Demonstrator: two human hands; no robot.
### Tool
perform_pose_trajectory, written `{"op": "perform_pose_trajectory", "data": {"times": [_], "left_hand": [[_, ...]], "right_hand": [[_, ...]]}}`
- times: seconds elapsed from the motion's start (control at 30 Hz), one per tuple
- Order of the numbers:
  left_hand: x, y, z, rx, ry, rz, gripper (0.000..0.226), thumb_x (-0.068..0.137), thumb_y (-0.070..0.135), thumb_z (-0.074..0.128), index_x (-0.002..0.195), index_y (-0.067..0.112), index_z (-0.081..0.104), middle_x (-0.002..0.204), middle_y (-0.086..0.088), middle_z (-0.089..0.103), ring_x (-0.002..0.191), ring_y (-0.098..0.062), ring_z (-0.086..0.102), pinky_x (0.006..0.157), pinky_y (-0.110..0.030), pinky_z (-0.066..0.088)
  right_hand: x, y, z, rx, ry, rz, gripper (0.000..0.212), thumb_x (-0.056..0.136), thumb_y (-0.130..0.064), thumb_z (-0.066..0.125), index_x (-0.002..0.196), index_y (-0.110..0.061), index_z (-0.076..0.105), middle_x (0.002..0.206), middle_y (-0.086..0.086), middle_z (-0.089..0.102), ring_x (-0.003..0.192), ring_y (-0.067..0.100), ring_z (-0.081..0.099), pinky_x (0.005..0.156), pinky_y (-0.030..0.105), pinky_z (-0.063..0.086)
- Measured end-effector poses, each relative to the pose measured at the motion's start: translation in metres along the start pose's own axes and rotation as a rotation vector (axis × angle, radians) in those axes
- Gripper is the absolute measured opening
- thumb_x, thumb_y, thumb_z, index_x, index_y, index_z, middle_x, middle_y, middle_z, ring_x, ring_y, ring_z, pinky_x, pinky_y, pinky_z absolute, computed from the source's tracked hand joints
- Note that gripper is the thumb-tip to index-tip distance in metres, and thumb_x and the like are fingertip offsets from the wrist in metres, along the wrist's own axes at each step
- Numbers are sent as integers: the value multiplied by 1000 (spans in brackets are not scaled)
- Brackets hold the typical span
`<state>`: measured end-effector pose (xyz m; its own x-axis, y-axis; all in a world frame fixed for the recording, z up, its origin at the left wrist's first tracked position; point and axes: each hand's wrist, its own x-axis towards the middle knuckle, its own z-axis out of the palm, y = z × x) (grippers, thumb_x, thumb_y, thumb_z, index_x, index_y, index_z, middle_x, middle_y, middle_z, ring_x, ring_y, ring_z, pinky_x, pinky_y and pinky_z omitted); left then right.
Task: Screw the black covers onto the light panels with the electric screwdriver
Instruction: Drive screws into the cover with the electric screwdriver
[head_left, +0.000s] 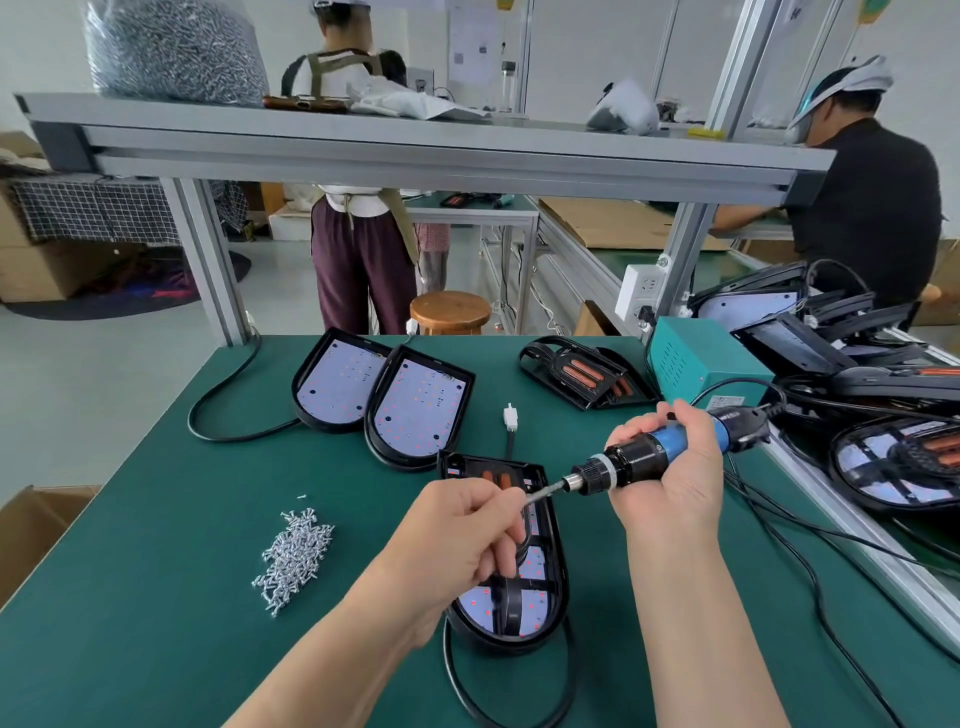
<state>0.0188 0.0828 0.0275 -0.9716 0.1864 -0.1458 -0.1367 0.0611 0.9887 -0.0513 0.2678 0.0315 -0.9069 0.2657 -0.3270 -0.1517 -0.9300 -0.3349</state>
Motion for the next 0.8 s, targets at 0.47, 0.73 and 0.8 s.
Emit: {"op": "perform_pose_trajectory", "data": {"times": [0.47, 0.73, 0.8], "left_hand": [[-7, 6, -5, 580, 4, 292, 26, 94, 23, 61, 69, 15, 56, 53, 2, 59, 45, -5, 42, 49, -17, 34], [-7, 5, 9, -75, -134, -140, 32, 99, 17, 52, 67, 12, 54, 48, -1, 46, 37, -7, 27, 33, -15, 23], [-4, 3, 11, -396, -227, -272, 32, 98, 17, 53, 67, 10, 57, 49, 0, 42, 37, -5, 24, 30, -13, 18]], "right_hand": [[1, 2, 0, -46, -41, 40, 17, 88, -14, 70, 100, -10, 59, 65, -3, 56, 50, 9, 55, 51, 22, 50], [1, 9, -5, 73, -176, 118, 26, 86, -15, 69, 109, -10, 60, 69, -6, 55, 52, 7, 54, 52, 20, 49], [-2, 13, -3, 98, -242, 128, 29, 79, -15, 71, 105, -10, 62, 68, -7, 54, 51, 6, 53, 51, 19, 48]]}}
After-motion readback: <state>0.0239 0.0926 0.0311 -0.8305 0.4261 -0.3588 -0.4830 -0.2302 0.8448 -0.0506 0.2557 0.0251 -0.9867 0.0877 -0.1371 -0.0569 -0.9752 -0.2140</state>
